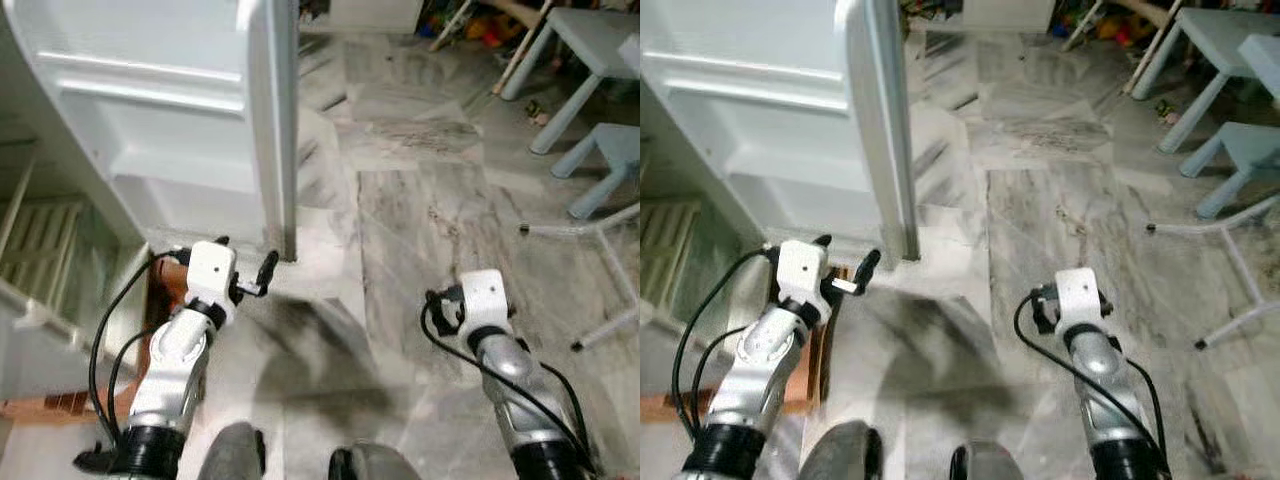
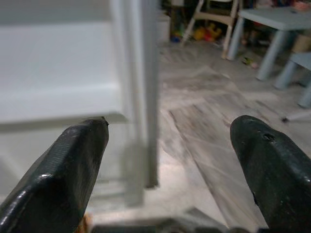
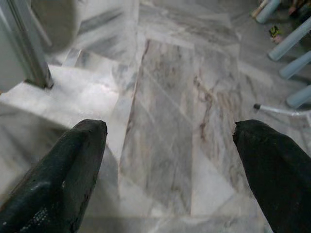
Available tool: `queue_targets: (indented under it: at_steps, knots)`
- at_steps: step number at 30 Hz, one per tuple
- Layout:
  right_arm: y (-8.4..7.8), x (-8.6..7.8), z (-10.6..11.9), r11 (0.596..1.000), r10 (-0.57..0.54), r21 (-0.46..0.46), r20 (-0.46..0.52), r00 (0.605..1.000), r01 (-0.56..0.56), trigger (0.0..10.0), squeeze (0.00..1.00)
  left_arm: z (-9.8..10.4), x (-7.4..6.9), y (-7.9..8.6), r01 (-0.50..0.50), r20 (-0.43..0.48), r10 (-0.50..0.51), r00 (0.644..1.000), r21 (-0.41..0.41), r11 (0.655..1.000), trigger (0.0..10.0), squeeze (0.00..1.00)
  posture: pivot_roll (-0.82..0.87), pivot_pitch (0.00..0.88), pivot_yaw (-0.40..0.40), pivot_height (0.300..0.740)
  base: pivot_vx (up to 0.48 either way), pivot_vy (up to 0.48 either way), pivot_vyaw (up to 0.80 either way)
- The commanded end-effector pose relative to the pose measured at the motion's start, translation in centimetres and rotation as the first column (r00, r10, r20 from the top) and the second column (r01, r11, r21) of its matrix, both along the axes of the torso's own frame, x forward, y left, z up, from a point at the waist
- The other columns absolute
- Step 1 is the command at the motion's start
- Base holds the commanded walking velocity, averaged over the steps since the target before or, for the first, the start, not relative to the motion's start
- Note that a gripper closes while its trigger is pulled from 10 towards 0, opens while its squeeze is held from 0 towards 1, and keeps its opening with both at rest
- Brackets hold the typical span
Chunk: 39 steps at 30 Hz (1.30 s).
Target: Restocking fridge
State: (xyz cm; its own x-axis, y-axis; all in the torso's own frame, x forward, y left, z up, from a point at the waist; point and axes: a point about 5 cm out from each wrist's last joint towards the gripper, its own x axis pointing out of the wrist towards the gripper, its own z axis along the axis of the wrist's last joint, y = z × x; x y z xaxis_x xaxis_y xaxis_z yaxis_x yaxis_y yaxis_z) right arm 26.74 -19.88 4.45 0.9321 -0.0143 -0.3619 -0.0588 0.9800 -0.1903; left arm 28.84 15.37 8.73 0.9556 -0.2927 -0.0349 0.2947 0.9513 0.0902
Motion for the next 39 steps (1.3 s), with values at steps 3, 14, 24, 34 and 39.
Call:
queue_targets:
  at_steps: [3,14,24,34,39]
  knots:
    - [0.7,0.1,-0.2,1.0,0.027,0.009,-0.009,1.0,-0.027,10.0,0.0,-0.1,1.1,-0.1,-0.021,-0.003,0.021,1.0,0.019,1.0,10.0,0.0,0.04,0.141,-0.075,0.74,0.48,0.0,0.0]
    - [0.7,0.0,-0.3,1.0,0.027,0.01,-0.007,1.0,-0.027,10.0,0.0,1.6,3.9,-2.9,0.055,0.08,-0.061,0.995,0.077,0.995,10.0,0.0,0.03,0.133,-0.064,0.74,0.48,0.0,0.0]
    - [0.7,0.1,-0.3,1.0,0.024,0.01,-0.007,1.0,-0.024,10.0,0.0,0.5,4.6,-2.0,0.017,0.041,-0.021,0.999,0.103,0.995,10.0,0.0,0.02,0.13,-0.066,0.74,0.48,0.0,0.0]
    - [0.7,0.1,-0.4,1.0,0.027,0.01,-0.009,1.0,-0.027,10.0,0.0,1.2,5.8,-2.3,0.039,0.064,-0.048,0.997,0.135,0.99,10.0,0.0,0.01,0.126,-0.066,0.74,0.469,0.0,0.0]
    - [0.7,0.0,-0.4,1.0,0.024,0.004,-0.007,1.0,-0.024,10.0,0.0,2.2,5.4,-2.5,0.079,0.118,-0.091,0.989,0.1,0.992,10.0,0.0,0.01,0.127,-0.064,0.74,0.179,0.0,0.0]
